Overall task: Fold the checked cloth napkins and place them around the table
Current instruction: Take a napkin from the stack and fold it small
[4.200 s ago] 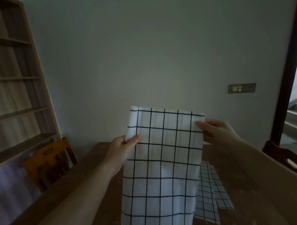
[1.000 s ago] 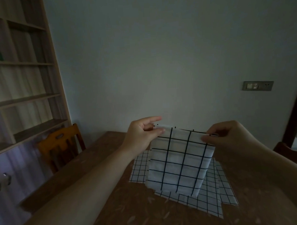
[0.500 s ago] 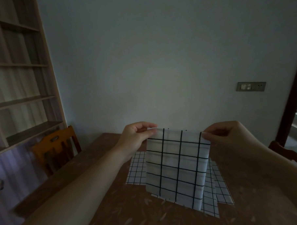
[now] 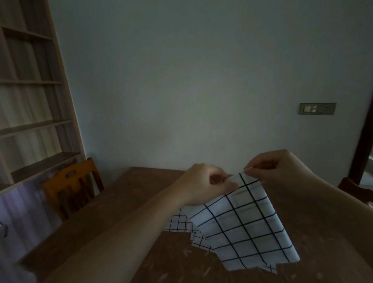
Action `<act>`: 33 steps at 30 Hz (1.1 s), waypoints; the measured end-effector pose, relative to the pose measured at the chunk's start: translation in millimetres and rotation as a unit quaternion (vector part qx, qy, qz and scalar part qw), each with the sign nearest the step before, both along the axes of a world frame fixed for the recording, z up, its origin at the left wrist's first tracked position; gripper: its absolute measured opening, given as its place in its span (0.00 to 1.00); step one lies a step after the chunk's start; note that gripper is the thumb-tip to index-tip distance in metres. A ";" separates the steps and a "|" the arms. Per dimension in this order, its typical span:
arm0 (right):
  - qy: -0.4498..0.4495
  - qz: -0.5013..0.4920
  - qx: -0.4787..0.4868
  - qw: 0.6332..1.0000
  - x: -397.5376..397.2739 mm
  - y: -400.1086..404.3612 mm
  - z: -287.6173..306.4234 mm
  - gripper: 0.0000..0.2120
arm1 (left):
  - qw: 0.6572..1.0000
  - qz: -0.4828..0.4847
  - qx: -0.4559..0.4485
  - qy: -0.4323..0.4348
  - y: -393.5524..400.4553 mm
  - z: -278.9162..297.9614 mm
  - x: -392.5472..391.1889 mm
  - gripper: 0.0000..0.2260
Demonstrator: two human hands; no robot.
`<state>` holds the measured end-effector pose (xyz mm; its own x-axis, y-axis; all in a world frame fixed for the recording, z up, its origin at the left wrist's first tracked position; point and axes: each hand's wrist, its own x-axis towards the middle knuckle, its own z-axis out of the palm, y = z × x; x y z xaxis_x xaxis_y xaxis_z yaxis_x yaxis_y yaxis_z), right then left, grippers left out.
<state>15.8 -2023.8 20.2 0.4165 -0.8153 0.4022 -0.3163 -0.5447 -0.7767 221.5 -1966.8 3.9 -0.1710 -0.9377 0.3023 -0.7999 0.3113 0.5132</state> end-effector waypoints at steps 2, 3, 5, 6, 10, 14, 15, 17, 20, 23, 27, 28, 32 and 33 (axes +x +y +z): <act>-0.022 -0.002 -0.004 1.000 4.0 -0.3 -1.7 0.04 | 0.998 -0.007 -0.046 0.031 -4.8 3.6 -7.9 0.13; -0.037 0.002 0.012 0.999 3.8 -0.3 -3.7 0.04 | 0.997 -0.008 -0.063 0.043 -6.3 5.5 -8.0 0.11; -0.041 0.027 0.059 0.997 0.3 -1.7 -8.2 0.06 | 0.996 -0.008 -0.075 0.053 -7.5 9.4 -2.1 0.09; -0.033 0.039 0.073 0.996 -1.7 -3.0 -10.6 0.07 | 0.996 -0.008 -0.066 0.050 -8.0 11.2 2.1 0.09; -0.028 0.050 0.085 0.995 -0.6 -6.2 -15.1 0.06 | 0.997 -0.019 -0.032 0.073 -10.6 15.6 3.7 0.10; -0.048 0.026 0.061 0.997 5.2 -5.6 -10.4 0.07 | 0.991 -0.014 -0.084 0.105 -15.7 24.3 -2.7 0.04; -0.018 0.030 0.036 0.999 3.9 -4.9 -10.7 0.08 | 0.990 -0.012 -0.093 0.109 -16.3 29.5 -0.9 0.03; 0.120 0.055 -0.017 0.991 -1.7 -2.9 -18.9 0.12 | 0.988 -0.007 -0.108 0.114 -17.7 41.7 6.9 0.03; 0.309 0.073 0.001 0.948 -14.8 -6.0 -52.3 0.12 | 0.986 0.006 -0.130 0.100 -15.6 58.5 17.2 0.05; 0.425 0.079 0.028 0.901 -23.3 -10.3 -76.2 0.03 | 0.988 0.008 -0.127 0.083 -13.6 66.2 20.5 0.06; 0.279 0.084 0.036 0.956 -9.3 -4.8 -51.8 0.23 | 0.995 -0.020 -0.086 0.045 -14.7 63.5 11.0 0.04; 0.209 0.091 0.046 0.973 -2.3 -3.1 -42.5 0.20 | 0.995 -0.027 -0.083 0.050 -14.6 62.9 7.0 0.04; 0.155 0.038 -0.008 0.987 12.7 -4.2 -14.6 0.10 | 0.992 -0.027 -0.089 0.089 -13.3 55.9 16.8 0.03; 0.157 0.032 0.000 0.987 10.0 -7.9 -10.3 0.11 | 0.989 -0.013 -0.080 0.126 -10.5 51.7 25.2 0.01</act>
<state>25.9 -2031.7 9.9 0.5719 -0.7831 0.2445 -0.5060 -0.5713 -0.6462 246.7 -1977.3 55.6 -0.0942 -0.8705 0.4830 -0.6442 0.4232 0.6371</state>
